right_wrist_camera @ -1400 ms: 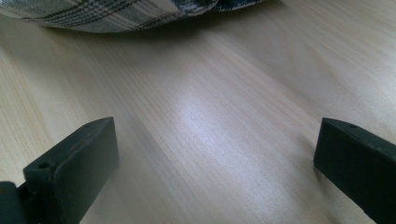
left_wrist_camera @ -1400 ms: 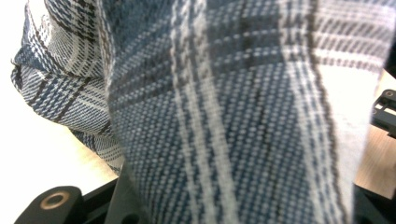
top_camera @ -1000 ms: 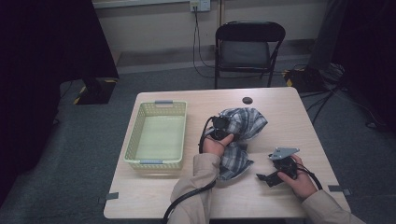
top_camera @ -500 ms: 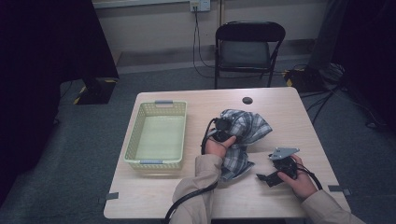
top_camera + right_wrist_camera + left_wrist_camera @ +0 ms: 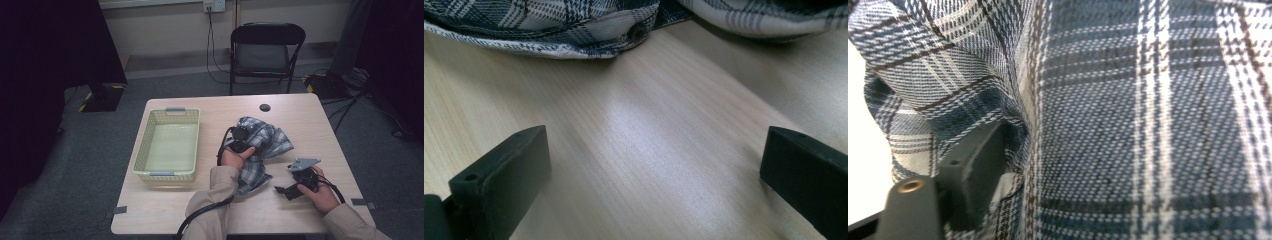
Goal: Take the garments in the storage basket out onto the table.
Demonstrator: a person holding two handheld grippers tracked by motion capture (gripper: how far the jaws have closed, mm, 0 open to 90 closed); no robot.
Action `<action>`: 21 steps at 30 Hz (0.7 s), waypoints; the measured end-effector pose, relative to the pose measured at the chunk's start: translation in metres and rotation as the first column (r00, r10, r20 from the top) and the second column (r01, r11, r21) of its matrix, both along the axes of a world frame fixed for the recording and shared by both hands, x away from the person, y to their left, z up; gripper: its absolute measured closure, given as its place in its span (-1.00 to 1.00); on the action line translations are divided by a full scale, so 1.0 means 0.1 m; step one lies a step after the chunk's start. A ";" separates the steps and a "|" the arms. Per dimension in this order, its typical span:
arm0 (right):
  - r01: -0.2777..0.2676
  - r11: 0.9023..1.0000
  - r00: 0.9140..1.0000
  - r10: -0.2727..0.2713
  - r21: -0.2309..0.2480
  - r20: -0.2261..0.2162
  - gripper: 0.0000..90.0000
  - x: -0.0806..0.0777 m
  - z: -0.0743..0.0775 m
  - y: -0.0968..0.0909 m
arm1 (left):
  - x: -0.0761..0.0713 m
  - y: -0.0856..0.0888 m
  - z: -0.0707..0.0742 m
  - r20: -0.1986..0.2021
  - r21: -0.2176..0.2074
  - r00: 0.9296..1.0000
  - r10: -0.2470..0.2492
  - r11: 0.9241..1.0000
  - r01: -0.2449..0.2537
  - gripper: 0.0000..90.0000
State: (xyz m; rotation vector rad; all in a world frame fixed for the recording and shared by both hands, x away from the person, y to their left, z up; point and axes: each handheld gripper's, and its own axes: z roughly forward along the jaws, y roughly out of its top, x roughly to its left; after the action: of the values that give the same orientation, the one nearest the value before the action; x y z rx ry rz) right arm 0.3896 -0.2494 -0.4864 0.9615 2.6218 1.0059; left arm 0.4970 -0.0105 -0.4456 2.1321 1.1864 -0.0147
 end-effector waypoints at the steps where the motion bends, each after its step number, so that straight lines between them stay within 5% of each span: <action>1: 0.000 1.000 1.000 0.000 0.000 0.000 -1.00 0.00 0.00 0.00 | 0.00 0.00 0.01 0.003 0.003 1.000 -0.001 1.000 0.001 -0.60; 21: 0.000 1.000 1.000 0.000 0.000 0.000 -1.00 0.00 0.00 0.00 | -0.03 0.02 0.19 0.017 -0.031 1.000 -0.023 0.999 0.024 -0.86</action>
State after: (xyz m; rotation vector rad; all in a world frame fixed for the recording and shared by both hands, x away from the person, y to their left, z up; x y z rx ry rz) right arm 0.3896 -0.2494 -0.4864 0.9617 2.6217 1.0056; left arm 0.4940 -0.0086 -0.4270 2.1146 1.1441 -0.0254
